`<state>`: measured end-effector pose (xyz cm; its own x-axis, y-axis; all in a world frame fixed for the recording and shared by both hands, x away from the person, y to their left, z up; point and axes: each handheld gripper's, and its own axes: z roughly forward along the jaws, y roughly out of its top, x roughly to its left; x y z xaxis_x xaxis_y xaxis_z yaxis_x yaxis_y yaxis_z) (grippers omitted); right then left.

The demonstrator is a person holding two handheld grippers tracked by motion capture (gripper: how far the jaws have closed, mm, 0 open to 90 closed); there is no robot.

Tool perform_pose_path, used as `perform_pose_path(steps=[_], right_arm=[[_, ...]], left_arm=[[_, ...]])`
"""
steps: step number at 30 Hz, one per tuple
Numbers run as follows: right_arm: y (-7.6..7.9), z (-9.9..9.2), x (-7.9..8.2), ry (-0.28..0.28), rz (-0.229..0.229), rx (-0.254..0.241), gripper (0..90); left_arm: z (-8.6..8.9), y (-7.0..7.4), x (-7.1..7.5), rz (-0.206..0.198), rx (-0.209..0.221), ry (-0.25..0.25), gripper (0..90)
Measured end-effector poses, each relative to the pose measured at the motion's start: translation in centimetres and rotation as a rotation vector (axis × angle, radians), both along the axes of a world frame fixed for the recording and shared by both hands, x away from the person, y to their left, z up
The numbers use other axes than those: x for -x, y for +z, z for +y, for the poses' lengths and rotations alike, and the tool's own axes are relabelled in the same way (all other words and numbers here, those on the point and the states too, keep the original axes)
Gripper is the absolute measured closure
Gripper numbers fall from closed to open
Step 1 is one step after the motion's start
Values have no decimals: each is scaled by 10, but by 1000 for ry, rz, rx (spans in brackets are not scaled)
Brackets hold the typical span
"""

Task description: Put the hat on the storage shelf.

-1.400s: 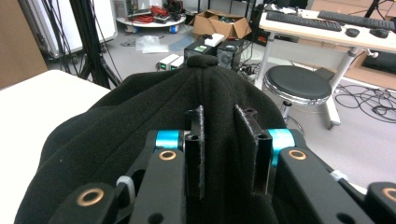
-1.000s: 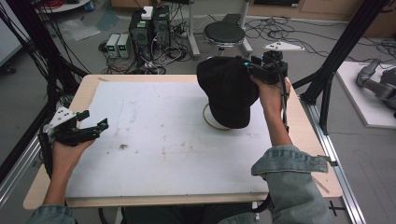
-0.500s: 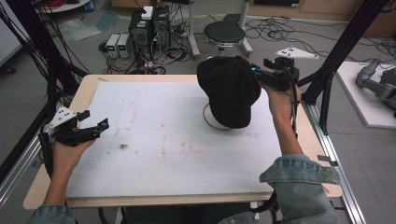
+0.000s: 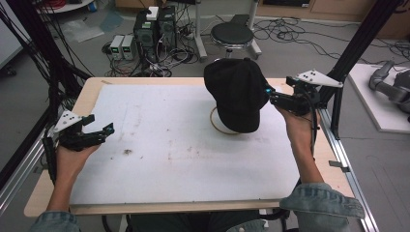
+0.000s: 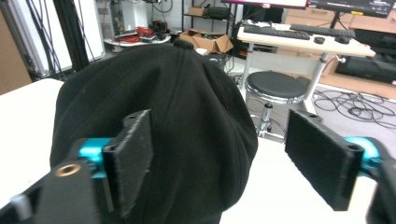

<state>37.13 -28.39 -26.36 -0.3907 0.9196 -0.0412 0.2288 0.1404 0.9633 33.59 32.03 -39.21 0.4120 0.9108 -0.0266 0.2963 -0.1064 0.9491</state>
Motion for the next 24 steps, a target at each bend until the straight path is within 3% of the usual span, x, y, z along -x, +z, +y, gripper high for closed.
perform_pose_path(steps=[4, 17, 24], right_arm=[[-9, -3, 12, 0, -15, -13, 197], [-43, -4, 44, 36, -4, -84, 132], [-65, -3, 54, 63, 6, -83, 130]], left_arm=[[-1, 0, 0, -2, 2, -2, 174], [-1, 1, 1, -2, -1, -2, 174], [-1, 1, 1, -3, -2, -2, 174]])
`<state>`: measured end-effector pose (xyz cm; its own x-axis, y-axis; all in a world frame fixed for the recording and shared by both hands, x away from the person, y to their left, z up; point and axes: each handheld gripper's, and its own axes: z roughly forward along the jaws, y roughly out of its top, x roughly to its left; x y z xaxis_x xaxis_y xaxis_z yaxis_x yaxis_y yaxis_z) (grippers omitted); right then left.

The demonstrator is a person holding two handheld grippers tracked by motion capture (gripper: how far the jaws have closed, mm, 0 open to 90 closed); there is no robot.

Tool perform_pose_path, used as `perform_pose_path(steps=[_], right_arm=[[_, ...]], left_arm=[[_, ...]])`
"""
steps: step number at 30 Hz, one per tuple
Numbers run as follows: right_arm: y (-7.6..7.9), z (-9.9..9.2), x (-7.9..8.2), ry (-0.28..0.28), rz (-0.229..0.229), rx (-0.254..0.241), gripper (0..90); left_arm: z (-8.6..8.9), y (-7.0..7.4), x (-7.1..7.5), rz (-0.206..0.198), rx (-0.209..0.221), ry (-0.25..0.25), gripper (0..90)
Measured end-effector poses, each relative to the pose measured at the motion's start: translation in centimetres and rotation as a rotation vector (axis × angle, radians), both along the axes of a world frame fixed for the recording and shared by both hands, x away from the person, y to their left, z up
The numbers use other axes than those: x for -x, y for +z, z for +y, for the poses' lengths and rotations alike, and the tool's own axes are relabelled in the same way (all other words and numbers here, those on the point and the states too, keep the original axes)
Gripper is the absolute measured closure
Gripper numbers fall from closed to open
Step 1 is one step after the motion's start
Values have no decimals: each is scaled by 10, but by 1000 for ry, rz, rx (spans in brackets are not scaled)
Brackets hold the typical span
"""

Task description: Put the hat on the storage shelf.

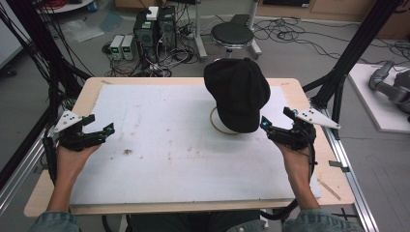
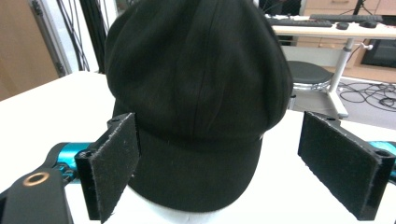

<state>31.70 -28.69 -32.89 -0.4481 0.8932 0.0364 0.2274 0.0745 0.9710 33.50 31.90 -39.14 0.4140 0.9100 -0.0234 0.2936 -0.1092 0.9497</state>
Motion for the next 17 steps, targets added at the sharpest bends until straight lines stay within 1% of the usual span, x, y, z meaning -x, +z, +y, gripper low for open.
perform_pose_path(steps=[2, 5, 8, 12, 17], right_arm=[[-7, -1, 2, -4, -5, -4, 131], [-16, -2, 3, -8, 8, -12, 130], [-21, -3, 2, -11, 17, -9, 130], [-24, -3, 2, -11, 23, -5, 130], [-23, -4, 5, -7, 19, -13, 130]], left_arm=[[0, 0, 0, 0, 0, -1, 174], [0, 0, 0, 0, -1, -2, 174], [0, 0, 0, 0, 1, -1, 174], [-1, 0, 0, 0, 0, -1, 174], [-1, -1, 0, 1, -3, -1, 174]])
